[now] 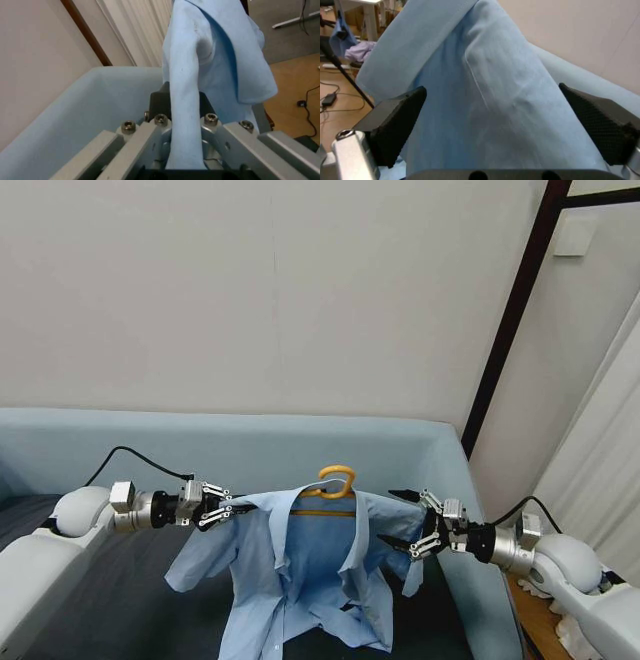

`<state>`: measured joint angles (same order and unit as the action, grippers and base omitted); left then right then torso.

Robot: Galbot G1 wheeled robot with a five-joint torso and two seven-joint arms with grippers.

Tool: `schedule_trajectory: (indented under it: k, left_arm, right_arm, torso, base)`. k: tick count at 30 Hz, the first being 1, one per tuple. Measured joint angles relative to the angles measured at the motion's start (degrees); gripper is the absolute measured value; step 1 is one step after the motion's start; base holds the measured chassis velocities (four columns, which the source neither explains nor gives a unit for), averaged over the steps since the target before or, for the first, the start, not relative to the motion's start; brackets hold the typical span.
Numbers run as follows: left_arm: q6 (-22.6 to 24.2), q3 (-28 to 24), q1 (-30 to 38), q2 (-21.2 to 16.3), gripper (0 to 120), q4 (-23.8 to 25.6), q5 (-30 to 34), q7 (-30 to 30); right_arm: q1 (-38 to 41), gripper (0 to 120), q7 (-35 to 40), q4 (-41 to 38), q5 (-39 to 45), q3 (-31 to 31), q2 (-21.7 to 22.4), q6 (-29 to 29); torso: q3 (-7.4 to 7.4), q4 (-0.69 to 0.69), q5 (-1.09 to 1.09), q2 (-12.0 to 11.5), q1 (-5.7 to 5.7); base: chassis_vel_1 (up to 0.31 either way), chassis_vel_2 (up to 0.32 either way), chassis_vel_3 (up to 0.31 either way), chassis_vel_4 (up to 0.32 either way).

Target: Pick up the clothes from the sofa and hang them on the clothes hanger.

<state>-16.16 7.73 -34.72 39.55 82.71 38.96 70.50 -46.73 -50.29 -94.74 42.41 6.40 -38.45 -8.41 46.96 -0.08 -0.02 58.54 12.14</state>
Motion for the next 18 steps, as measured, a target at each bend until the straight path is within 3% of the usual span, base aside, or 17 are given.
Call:
schedule_trajectory:
  k: [4, 8, 12, 18]
  left_arm:
    - [-0.11, -0.91, 0.00, -0.05, 1, -0.19, -0.07, 0.27]
    - [-0.18, -1.27, 0.12, 0.09, 1, -0.23, -0.13, 0.29]
    - [-0.39, -2.30, 1.18, 0.42, 1, -0.64, -0.21, 0.58]
    - [-0.50, -2.66, 1.54, 0.67, 1, -0.83, -0.36, 1.19]
  right_arm:
    - [-0.14, 100, -0.21, 0.04, -0.23, 0.03, -0.34, 0.22]
    - [-0.18, 91, -1.48, 0.24, -0.73, 0.01, -0.41, 0.31]
    - [0.12, 72, -3.93, 1.08, -1.10, 0.12, -0.32, 0.36]
    - [0.74, 54, -8.08, 2.88, -2.42, 0.69, -0.23, 0.38]
  torso:
    - [0.00, 0.03, -0.02, 0.00, 0.00]
    - [0.00, 0.02, -0.02, 0.00, 0.00]
    - [0.00, 0.02, -0.01, 0.00, 0.00]
    - [0.00, 0.01, -0.01, 0.01, 0.00]
  base:
    - [0.000, 0.000, 0.000, 0.000]
    - [0.000, 0.000, 0.000, 0.000]
    - [0.000, 0.000, 0.000, 0.000]
    - [0.000, 0.000, 0.000, 0.000]
